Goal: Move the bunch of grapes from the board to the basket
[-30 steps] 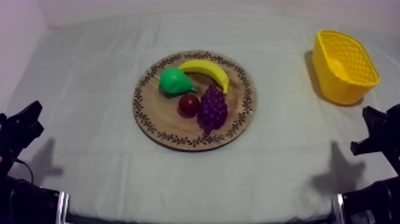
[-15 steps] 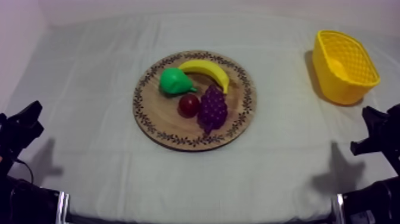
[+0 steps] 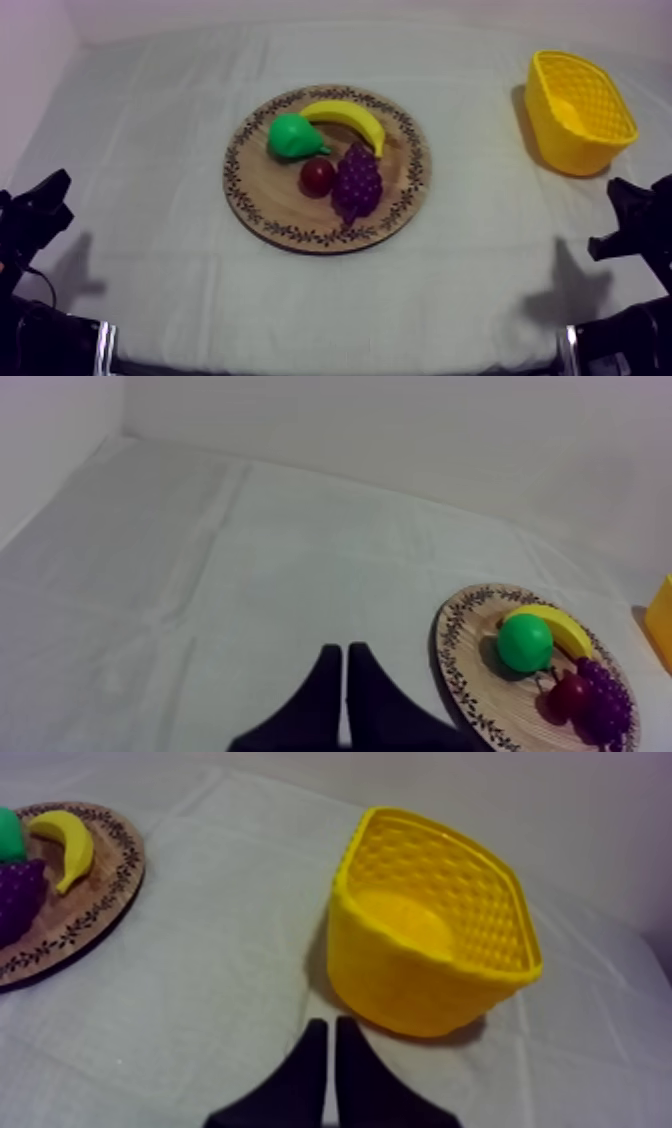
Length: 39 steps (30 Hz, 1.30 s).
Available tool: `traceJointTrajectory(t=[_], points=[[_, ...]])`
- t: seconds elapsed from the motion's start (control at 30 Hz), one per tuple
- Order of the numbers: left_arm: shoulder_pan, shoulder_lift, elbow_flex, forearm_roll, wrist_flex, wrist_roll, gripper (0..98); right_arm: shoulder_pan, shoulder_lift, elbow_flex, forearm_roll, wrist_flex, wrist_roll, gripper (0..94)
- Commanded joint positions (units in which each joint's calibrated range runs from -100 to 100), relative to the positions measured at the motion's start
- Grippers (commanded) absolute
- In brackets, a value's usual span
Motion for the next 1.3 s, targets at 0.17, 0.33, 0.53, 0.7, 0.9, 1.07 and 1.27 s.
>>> traceJointTrajectory(t=[0.17, 0.33, 0.53, 0.7, 0.9, 1.07, 1.27], points=[[-0.01, 0.0, -0.01, 0.0, 0.0, 0.01, 0.1, -3.3, 8.53, -7.78, 0.21, -0.64, 1.32, 0.6], [-0.01, 0.0, -0.01, 0.0, 0.0, 0.01, 0.1, -6.58, 18.83, -18.66, -1.06, 0.06, 3.41, 0.6], [-0.01, 0.0, -0.01, 0.0, 0.0, 0.01, 0.1, -11.54, 31.31, -33.15, -0.21, 2.63, 2.6, 0.6], [-0.01, 0.0, -0.01, 0.0, 0.0, 0.01, 0.1, -15.71, 42.09, -48.55, 1.47, 10.07, -0.72, 0.5], [-0.01, 0.0, -0.01, 0.0, 0.0, 0.01, 0.1, -20.67, 55.05, -66.97, 3.77, 23.74, -6.66, 0.3], [-0.01, 0.0, -0.01, 0.0, 0.0, 0.01, 0.1, -24.64, 65.26, -81.03, 4.59, 38.52, -11.19, 0.2], [-0.01, 0.0, -0.01, 0.0, 0.0, 0.01, 0.1, -28.71, 77.08, -95.91, 4.92, 54.64, -16.27, 0.2]])
